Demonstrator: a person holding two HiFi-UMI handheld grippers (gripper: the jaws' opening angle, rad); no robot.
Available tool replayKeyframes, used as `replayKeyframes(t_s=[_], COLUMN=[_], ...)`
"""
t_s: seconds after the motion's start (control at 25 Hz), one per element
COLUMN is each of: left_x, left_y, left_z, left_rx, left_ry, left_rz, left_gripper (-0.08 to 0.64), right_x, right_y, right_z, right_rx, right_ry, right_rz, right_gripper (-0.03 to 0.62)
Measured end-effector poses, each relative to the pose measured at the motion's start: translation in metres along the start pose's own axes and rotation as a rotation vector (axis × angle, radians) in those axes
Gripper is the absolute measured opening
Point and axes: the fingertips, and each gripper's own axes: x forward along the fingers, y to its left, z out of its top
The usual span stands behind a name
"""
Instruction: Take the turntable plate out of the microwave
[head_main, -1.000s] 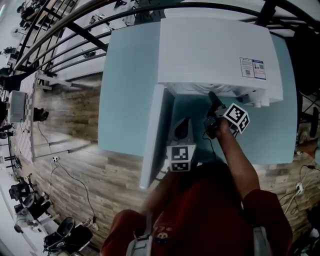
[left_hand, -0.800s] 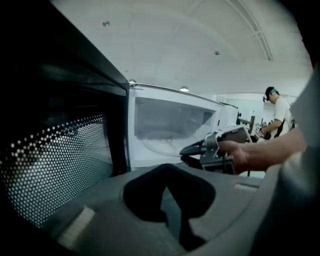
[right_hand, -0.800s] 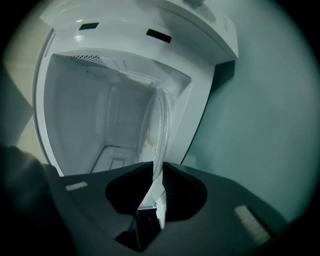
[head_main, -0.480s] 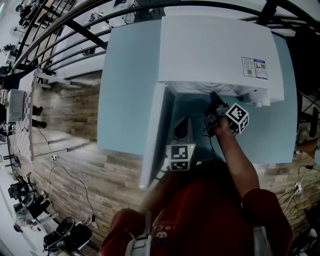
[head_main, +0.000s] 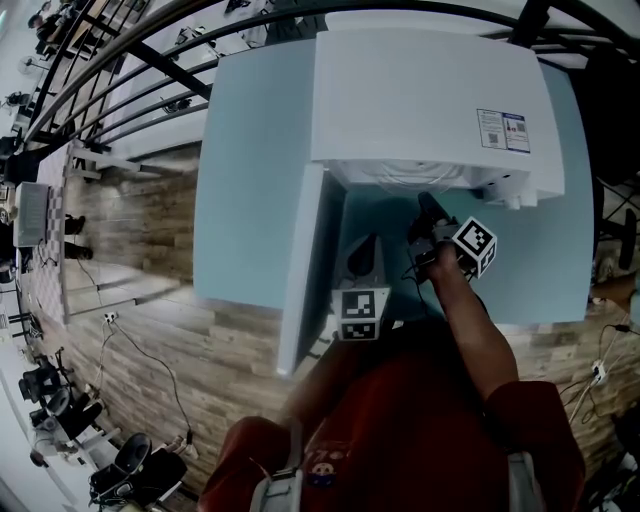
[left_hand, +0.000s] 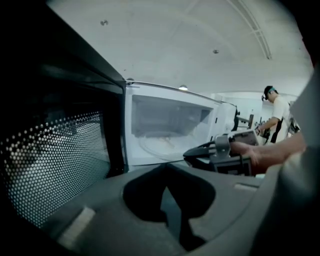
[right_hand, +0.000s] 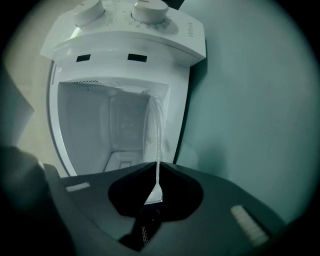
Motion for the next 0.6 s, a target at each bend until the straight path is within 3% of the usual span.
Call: replayKeyframes(t_s=[0.6], left_x=[0.000], left_y=[-0.019], left_z=[-0.007], left_rx=[0.008], left_ry=[0.005], left_rz=[-0.010], left_gripper=[0.000], right_x=[-0.025], right_y=[-0.009], right_z=[0.004], right_rx=[-0.032], right_ry=[0.004], right_rz=[0.037], right_gripper=[0.025])
